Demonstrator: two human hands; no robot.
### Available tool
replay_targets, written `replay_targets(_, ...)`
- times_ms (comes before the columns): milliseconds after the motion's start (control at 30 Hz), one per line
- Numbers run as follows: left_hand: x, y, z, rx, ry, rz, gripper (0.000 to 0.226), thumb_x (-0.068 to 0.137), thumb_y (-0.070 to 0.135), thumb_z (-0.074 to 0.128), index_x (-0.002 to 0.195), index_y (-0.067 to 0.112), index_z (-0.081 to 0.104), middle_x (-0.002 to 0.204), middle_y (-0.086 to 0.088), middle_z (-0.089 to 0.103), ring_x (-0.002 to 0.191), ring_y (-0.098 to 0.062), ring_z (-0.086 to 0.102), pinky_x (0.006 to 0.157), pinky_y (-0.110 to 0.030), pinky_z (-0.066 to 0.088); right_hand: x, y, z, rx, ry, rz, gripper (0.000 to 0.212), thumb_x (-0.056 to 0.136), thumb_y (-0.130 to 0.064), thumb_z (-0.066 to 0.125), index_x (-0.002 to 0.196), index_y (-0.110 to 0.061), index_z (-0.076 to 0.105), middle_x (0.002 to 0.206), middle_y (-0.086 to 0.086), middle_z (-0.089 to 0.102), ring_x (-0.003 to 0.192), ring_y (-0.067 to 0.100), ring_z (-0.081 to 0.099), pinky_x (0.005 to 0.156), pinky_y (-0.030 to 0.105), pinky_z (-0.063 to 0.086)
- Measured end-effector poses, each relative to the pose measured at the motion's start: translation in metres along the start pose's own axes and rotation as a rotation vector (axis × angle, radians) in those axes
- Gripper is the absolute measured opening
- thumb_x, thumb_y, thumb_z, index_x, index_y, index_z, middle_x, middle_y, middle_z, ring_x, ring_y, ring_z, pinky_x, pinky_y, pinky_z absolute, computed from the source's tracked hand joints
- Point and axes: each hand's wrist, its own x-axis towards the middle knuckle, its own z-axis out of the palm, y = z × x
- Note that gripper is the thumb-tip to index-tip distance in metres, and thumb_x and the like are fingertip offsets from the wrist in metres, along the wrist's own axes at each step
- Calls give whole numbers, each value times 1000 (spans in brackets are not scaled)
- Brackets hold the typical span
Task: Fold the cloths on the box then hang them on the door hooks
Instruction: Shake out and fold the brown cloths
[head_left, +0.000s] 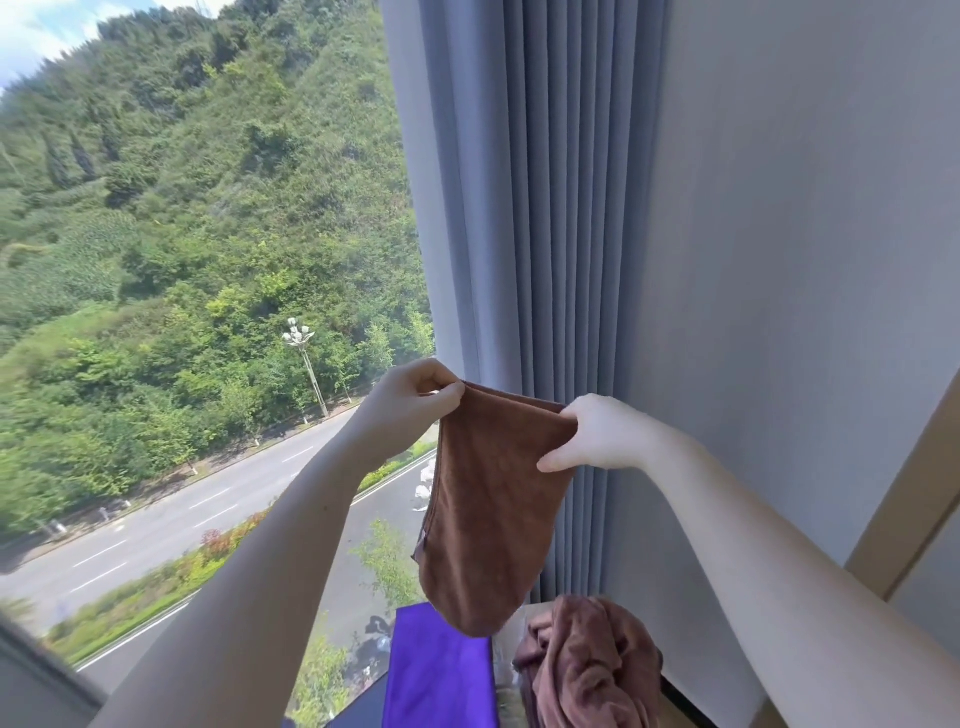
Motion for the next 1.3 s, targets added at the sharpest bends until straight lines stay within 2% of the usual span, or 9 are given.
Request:
replay_targets(133,-1,-5,-1,107,-13,-14,14,95,23,66,84,17,73,62,20,60,55,5,51,66,-21,42,-4,-7,-5,-251,116,193,40,75,-59,69,74,-20,60,70,-7,60,66,16,58,61,29,39)
replay_targets(300,-2,-14,2,129,0,-54,13,94,27,70,83,20,74,68,16,67,55,6,54,64,-22,43,-4,-8,-10,-204,135,203,48,70,-62,73,85,-16,70,72,-6,62,68,17,61,61,28,40)
replay_targets(467,0,-15,4,167,12,-55,12,91,27,71,82,20,72,75,11,68,49,6,51,62,-27,41,-5,-4,-9,-154,275,174,52,69,-64,76,70,-13,63,64,-4,60,64,19,61,58,28,41)
replay_targets(567,2,-17,3,165,27,-54,12,92,28,70,84,20,72,76,12,69,51,5,52,64,-27,42,-7,5,-10,9,298,92,40,75,-51,79,71,-12,73,57,-3,56,62,17,58,55,27,40)
replay_targets(767,5,-12,-3,126,66,-16,9,93,26,71,86,21,74,78,11,71,63,3,57,71,-25,46,-8,19,-2,371,315,-50,15,79,-36,87,76,-26,76,73,-16,73,67,-5,64,65,18,44)
replay_targets(900,8,-8,-2,118,57,-21,8,93,27,71,88,23,75,79,12,73,71,-3,63,80,-30,51,-1,23,2,437,462,-100,20,81,-30,86,87,-27,67,82,-14,70,72,-4,64,68,21,46)
replay_targets(1000,9,-5,-2,111,53,-17,7,94,28,70,90,25,75,81,13,73,76,-8,65,85,-35,54,1,24,1,573,522,-107,47,82,-25,86,122,-32,62,102,-10,71,94,3,67,81,20,50)
replay_targets(1167,12,-4,-5,74,29,-12,5,94,19,70,89,21,73,86,5,77,88,-16,73,97,-46,57,1,26,0,746,528,-105,7,88,-21,81,94,-20,79,89,-8,80,83,5,75,70,15,51)
replay_targets(1300,13,0,-6,42,35,10,7,95,15,69,91,20,70,87,5,78,87,-14,74,99,-47,55,-1,26,2,826,564,-121,13,98,-29,69,91,-22,78,86,-9,79,78,0,72,62,8,48)
